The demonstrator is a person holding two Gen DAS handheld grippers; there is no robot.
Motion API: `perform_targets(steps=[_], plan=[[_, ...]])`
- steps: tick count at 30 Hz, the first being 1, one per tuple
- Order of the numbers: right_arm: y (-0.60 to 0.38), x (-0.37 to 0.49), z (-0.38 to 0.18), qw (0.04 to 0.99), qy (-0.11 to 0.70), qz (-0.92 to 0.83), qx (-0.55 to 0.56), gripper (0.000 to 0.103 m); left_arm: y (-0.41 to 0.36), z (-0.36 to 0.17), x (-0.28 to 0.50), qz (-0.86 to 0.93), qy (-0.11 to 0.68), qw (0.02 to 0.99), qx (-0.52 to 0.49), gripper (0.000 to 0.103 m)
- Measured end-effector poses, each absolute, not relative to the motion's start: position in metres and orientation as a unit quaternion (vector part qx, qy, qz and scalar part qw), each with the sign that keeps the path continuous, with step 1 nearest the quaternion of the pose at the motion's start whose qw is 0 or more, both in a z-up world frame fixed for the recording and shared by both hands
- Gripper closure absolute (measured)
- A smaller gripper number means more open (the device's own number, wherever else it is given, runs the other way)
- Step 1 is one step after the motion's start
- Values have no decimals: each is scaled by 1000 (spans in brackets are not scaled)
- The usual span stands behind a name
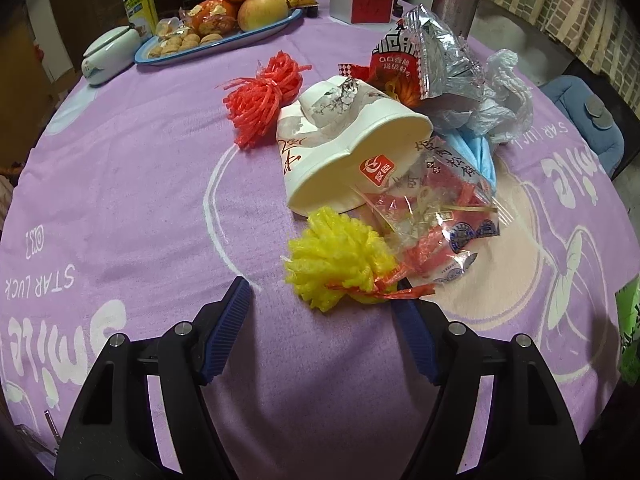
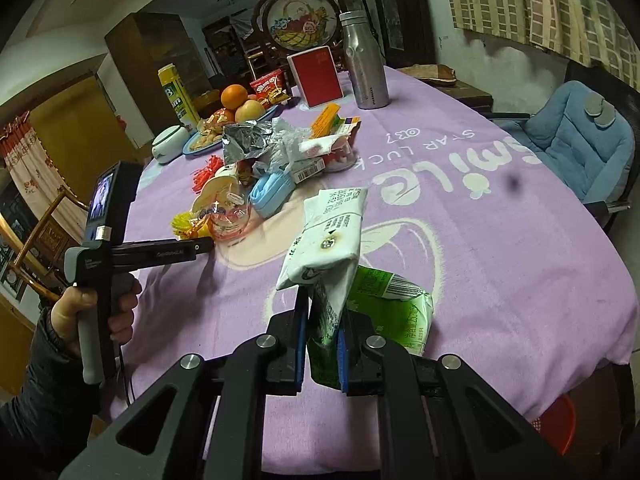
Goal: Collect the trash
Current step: 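Grasp the yellow paper flower with the left tool while the right holds the packet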
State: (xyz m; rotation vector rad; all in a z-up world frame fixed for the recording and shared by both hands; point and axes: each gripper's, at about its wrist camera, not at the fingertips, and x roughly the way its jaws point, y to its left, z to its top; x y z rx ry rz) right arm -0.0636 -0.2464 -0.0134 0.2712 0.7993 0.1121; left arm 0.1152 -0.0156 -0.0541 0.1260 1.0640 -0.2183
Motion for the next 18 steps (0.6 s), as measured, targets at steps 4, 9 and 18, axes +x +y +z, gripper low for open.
perform_targets(steps=[4,9,18], plan=[[-247,-67,-15,910,391,51,130,90,-13,-50,114,-98,495,862,52,65],[-245,-71,-14,911,389,50,128,90,-3,-40,102,-90,481,871,42,73],[-236,-82,-14,913,387,55,120,90,28,-19,47,-152,448,881,-13,77]])
